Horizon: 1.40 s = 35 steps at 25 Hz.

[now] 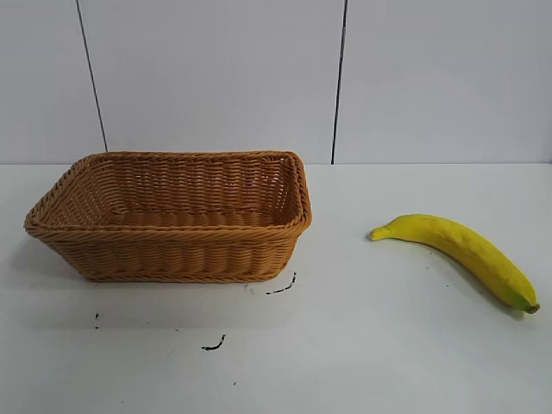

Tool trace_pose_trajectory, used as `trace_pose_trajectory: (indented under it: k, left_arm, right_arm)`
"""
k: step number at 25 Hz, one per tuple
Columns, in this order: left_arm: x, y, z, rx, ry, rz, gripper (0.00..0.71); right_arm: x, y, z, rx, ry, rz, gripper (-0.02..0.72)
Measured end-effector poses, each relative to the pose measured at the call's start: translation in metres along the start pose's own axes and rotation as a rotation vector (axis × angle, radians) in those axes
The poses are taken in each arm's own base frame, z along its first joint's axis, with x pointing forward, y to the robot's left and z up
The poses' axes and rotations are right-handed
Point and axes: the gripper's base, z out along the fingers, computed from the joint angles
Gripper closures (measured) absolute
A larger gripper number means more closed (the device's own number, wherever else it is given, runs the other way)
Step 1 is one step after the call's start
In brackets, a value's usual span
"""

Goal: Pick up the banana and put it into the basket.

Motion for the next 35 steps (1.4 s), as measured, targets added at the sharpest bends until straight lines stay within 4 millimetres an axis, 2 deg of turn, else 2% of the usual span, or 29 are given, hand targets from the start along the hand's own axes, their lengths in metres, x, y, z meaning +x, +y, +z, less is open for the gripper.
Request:
trace_pose_trajectory:
  k: [13, 17, 23, 29, 35]
  left_arm:
    - [0.0, 0.0, 0.0, 0.0, 0.0, 0.0, 0.02]
    - [0.0, 0.0, 0.0, 0.0, 0.0, 0.0, 0.02]
    - [0.0, 0.0, 0.0, 0.001, 0.0, 0.0, 0.02]
    - [0.0, 0.0, 0.0, 0.001, 0.0, 0.0, 0.02]
    - [0.0, 0.0, 0.0, 0.001, 0.0, 0.0, 0.02]
  right_arm:
    - [0.0, 0.0, 0.001, 0.0, 0.005, 0.0, 0.088]
    - [-0.012, -0.001, 0.01, -0.005, 0.112, 0.011, 0.088]
    - [-0.055, -0.007, 0.045, -0.015, 0.357, 0.039, 0.088]
    - [-0.093, -0.014, 0.097, -0.032, 0.613, 0.057, 0.088]
    - [-0.12, -0.022, 0.154, -0.092, 0.779, -0.053, 0.088]
